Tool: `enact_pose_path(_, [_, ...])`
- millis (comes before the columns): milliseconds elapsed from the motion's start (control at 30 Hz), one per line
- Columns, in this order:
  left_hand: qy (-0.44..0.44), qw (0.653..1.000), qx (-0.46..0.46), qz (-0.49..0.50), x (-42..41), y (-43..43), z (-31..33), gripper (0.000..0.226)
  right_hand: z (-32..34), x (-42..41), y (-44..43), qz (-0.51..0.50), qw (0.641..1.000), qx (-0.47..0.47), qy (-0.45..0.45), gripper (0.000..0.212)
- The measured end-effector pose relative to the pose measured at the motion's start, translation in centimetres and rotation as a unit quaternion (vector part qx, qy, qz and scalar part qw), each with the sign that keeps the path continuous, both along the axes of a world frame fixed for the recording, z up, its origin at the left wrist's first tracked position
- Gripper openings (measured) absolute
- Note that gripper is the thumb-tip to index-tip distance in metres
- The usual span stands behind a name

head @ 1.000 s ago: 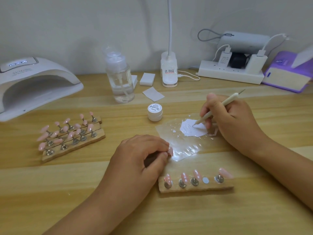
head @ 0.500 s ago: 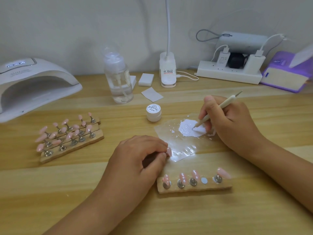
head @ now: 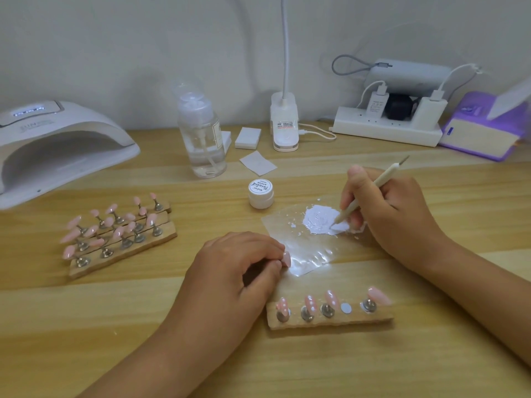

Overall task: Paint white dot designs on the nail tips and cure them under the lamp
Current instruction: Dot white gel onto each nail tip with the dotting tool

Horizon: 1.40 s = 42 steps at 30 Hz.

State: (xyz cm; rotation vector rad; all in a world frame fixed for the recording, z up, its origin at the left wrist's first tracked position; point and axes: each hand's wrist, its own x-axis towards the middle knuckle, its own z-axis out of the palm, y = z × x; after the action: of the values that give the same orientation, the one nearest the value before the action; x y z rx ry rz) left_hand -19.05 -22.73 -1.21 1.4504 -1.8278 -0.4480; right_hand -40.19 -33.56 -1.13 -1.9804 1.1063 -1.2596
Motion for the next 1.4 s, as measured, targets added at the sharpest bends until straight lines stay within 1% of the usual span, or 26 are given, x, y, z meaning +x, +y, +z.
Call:
enact_pose_path(67, [0.001, 1.000, -0.001, 0.001, 0.03, -0.01, 0.00, 0.015, 0.06, 0.00, -0.01, -0.037, 0.999, -0.016, 0.000, 0.050])
enact_pose_path(100, [0.002, 1.000, -0.001, 0.001, 0.04, -0.03, -0.02, 0.014, 0.08, 0.02, -0.05, -0.036, 0.999, -0.019, 0.006, 0.049])
enact_pose_path(167, [0.001, 1.000, -0.002, 0.001, 0.03, -0.06, -0.04, 0.014, 0.10, 0.09, -0.09, -0.002, 1.000, -0.004, 0.017, 0.046])
enact_pose_path(233, [0.001, 1.000, -0.001, 0.002, -0.02, -0.06, -0.02, 0.014, 0.06, 0.01, 0.01, 0.005, 1.000, 0.006, 0.004, 0.050])
enact_pose_path(333, [0.002, 1.000, -0.002, 0.001, -0.03, -0.04, 0.05, 0.014, 0.08, 0.00, 0.00, -0.047, 0.999, -0.014, -0.005, 0.052])
enact_pose_path(367, [0.001, 1.000, -0.002, 0.001, -0.02, -0.03, 0.04, 0.014, 0.09, 0.03, -0.06, -0.045, 0.999, -0.010, -0.001, 0.051])
enact_pose_path(467, [0.002, 1.000, 0.000, 0.001, -0.04, -0.01, 0.03, 0.014, 0.15, 0.05, 0.02, 0.004, 1.000, 0.018, 0.008, 0.050])
enact_pose_path(567, [0.002, 1.000, 0.002, 0.000, -0.06, 0.01, 0.10, 0.015, 0.11, -0.02, 0.04, -0.034, 0.999, -0.002, -0.007, 0.054])
enact_pose_path(633, [0.005, 1.000, 0.004, 0.001, -0.06, -0.03, 0.09, 0.015, 0.11, 0.01, -0.08, -0.047, 0.999, -0.003, -0.004, 0.050])
enact_pose_path(733, [0.003, 1.000, 0.006, 0.003, -0.08, -0.04, 0.08, 0.016, 0.12, 0.05, -0.01, 0.003, 1.000, 0.019, 0.001, 0.047])
enact_pose_path(833, [0.003, 1.000, 0.003, 0.000, -0.13, 0.01, 0.17, 0.016, 0.12, -0.03, 0.02, -0.030, 0.999, 0.006, -0.014, 0.051])
enact_pose_path(900, [0.000, 1.000, 0.000, -0.002, -0.11, -0.03, 0.18, 0.015, 0.20, 0.02, -0.08, -0.035, 0.999, 0.002, -0.010, 0.049])
enact_pose_path(1000, [-0.001, 1.000, 0.003, -0.003, -0.10, -0.05, 0.16, 0.016, 0.21, 0.11, 0.00, 0.019, 1.000, 0.015, 0.011, 0.045])
enact_pose_path(1033, [-0.002, 1.000, 0.004, -0.003, -0.10, -0.04, 0.17, 0.016, 0.17, 0.09, 0.05, 0.015, 1.000, 0.013, 0.011, 0.046])
enact_pose_path(1133, [-0.005, 1.000, 0.001, -0.004, -0.07, -0.05, 0.13, 0.015, 0.11, 0.02, -0.06, -0.042, 0.999, -0.003, 0.007, 0.048])
enact_pose_path(1167, [-0.007, 1.000, -0.001, -0.004, -0.07, -0.08, 0.11, 0.015, 0.12, 0.03, -0.11, -0.043, 0.999, -0.004, 0.010, 0.046])
enact_pose_path(1267, [-0.011, 1.000, -0.006, -0.003, -0.11, -0.08, 0.08, 0.015, 0.21, 0.14, -0.03, 0.004, 1.000, 0.022, 0.009, 0.045])
enact_pose_path(1400, [-0.010, 1.000, -0.010, -0.003, -0.06, -0.05, 0.03, 0.015, 0.25, 0.07, -0.10, -0.035, 0.999, 0.013, -0.010, 0.048])
